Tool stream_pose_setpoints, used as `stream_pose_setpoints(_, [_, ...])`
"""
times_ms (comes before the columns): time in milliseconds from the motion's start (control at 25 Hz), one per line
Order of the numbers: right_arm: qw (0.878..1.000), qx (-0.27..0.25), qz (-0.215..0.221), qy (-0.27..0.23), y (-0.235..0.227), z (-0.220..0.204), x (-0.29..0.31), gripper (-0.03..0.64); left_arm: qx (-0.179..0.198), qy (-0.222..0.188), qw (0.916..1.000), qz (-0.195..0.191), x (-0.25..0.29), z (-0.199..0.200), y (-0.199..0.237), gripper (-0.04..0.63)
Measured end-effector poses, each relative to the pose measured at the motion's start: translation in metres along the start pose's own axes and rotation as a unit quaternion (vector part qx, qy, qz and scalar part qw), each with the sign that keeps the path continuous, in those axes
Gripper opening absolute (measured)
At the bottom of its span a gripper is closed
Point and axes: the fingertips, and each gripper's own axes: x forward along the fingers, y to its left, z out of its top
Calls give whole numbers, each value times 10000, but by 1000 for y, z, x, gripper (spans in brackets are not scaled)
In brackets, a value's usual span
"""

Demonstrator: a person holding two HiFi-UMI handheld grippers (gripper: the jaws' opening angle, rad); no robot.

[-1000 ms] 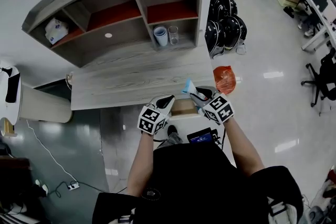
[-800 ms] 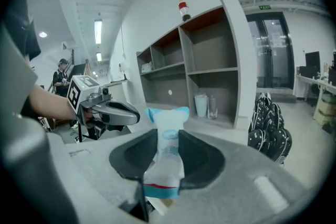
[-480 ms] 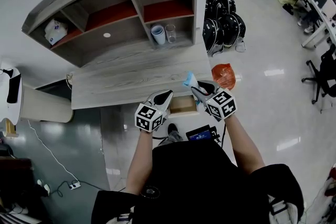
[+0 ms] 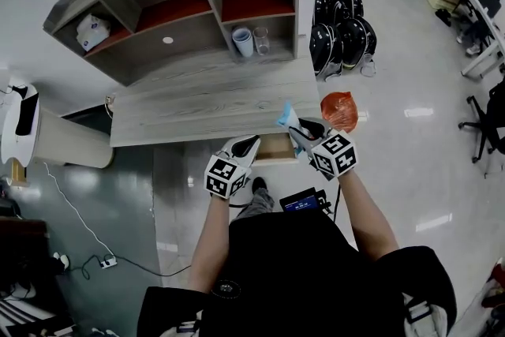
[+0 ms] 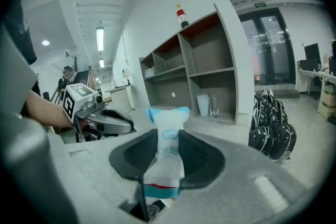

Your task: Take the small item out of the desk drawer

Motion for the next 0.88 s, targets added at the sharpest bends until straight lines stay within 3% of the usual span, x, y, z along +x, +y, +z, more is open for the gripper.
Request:
stream_pose_setpoints(520, [9998, 78, 111, 146, 26, -33, -19, 126, -207, 232, 9989, 345, -42, -45, -32, 0])
stream_pose_setpoints(880, [9994, 200, -267, 134, 52, -48, -35, 126, -25, 94, 10000, 22, -62, -47, -46, 0])
